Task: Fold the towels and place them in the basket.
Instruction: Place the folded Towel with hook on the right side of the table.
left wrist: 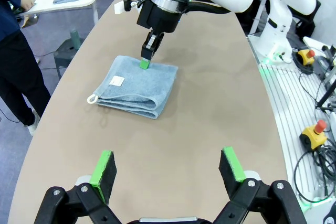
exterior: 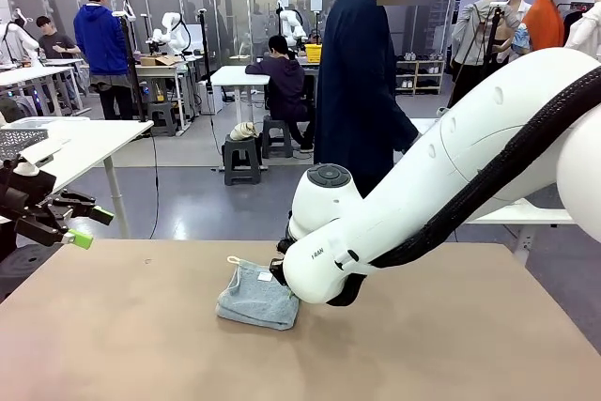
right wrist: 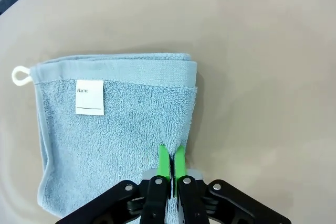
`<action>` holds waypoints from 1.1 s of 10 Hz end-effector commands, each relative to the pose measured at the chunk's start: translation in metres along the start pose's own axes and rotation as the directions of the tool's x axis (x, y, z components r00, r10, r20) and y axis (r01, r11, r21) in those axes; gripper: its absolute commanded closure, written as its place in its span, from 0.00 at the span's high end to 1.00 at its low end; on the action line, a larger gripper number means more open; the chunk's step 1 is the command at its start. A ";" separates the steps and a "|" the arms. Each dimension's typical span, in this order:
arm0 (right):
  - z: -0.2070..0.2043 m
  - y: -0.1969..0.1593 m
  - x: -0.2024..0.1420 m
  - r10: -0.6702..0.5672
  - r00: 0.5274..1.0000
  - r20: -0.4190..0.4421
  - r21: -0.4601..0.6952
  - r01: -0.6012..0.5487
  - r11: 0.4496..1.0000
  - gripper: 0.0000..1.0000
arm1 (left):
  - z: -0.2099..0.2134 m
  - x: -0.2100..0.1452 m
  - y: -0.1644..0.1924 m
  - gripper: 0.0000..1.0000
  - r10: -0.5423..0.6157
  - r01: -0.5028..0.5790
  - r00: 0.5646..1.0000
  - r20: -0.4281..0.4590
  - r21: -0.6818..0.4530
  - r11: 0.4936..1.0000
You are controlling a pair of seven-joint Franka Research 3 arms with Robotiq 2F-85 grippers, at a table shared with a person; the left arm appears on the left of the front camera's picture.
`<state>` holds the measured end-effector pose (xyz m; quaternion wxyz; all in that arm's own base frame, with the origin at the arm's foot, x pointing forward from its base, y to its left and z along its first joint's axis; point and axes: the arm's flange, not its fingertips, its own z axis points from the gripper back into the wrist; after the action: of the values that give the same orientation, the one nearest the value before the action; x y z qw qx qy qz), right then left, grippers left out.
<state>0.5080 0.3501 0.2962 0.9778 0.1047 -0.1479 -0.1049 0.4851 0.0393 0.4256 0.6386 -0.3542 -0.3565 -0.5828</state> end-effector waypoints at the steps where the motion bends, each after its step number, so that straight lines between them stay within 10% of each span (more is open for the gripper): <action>1: 0.000 0.000 -0.001 0.004 1.000 0.000 0.003 -0.004 1.000 0.00 | 0.001 0.001 -0.001 1.00 -0.004 0.004 1.000 -0.005 0.004 1.000; 4: 0.010 -0.050 0.028 0.008 0.999 -0.035 -0.039 -0.009 0.999 0.04 | 0.001 0.001 -0.001 1.00 -0.004 0.004 1.000 -0.005 0.004 1.000; 11: 0.057 -0.291 0.120 0.083 0.996 0.015 -0.099 -0.081 0.992 0.04 | 0.001 0.001 -0.001 1.00 -0.004 0.004 1.000 -0.005 0.004 1.000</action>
<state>0.5447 0.0568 0.3100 0.9824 0.0463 -0.1567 -0.0909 0.4850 0.0394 0.4255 0.6387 -0.3542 -0.3565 -0.5827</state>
